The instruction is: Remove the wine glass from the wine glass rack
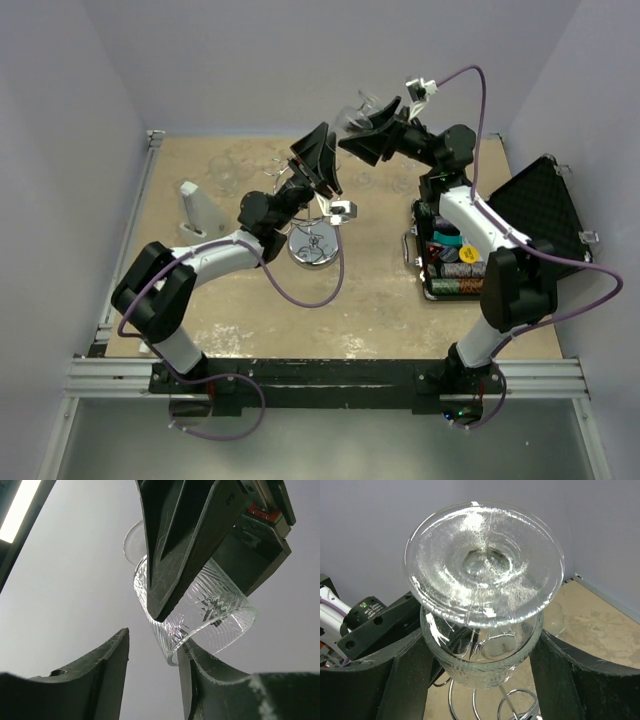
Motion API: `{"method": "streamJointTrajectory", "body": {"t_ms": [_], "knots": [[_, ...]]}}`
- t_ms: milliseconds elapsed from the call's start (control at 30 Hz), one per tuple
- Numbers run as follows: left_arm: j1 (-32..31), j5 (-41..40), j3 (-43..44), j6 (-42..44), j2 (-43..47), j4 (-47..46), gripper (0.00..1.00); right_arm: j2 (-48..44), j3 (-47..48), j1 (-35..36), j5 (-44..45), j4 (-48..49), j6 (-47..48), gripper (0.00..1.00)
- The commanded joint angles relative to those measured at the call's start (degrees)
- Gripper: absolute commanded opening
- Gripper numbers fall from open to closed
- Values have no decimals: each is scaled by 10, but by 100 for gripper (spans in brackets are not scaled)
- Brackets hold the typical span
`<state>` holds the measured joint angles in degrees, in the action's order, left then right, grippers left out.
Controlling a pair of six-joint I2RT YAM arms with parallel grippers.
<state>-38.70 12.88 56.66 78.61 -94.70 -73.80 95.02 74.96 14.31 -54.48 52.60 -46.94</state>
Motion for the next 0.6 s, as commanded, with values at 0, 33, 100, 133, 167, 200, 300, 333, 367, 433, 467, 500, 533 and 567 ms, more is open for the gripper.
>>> {"method": "streamJointTrajectory", "body": {"t_ms": [0, 33, 100, 133, 167, 200, 300, 333, 367, 433, 467, 500, 533, 567], "knots": [[-2, -8, 6, 8, 28, -17, 44, 7, 17, -3, 27, 37, -13, 10], [-2, -8, 6, 8, 26, -17, 42, 10, 18, -3, 27, 34, -15, 10], [-2, -7, 7, 12, 23, -16, 38, 14, 18, -3, 27, 31, -18, 11], [-2, -8, 7, 13, 23, -16, 36, 14, 19, -3, 27, 28, -18, 12], [-3, -7, 7, 13, 23, -17, 34, 15, 20, -3, 29, 23, -17, 13], [-3, -7, 8, 13, 22, -17, 31, 16, 22, -3, 31, 19, -13, 14], [-3, -10, 11, 15, 21, -7, 13, 16, 20, -3, 34, 11, -8, 15], [-3, -12, 13, 16, 21, 1, 2, 16, 21, -3, 35, 10, -8, 15], [-3, -11, 16, 20, 21, 4, 0, 16, 19, -3, 37, 8, -9, 16], [-3, -12, 20, 21, 18, 6, 0, 16, 18, -4, 39, 5, -7, 20], [-3, -13, 23, 22, 19, 8, 0, 16, 19, -5, 43, 0, -6, 24], [-3, -14, 25, 22, 18, 8, 0, 15, 19, -4, 46, -4, -5, 32], [-3, -15, 28, 20, 16, 8, 0, 14, 19, -4, 48, -7, -3, 41], [-3, -19, 32, 17, 15, 7, 0, 14, 19, -5, 49, -6, -3, 48]]}}
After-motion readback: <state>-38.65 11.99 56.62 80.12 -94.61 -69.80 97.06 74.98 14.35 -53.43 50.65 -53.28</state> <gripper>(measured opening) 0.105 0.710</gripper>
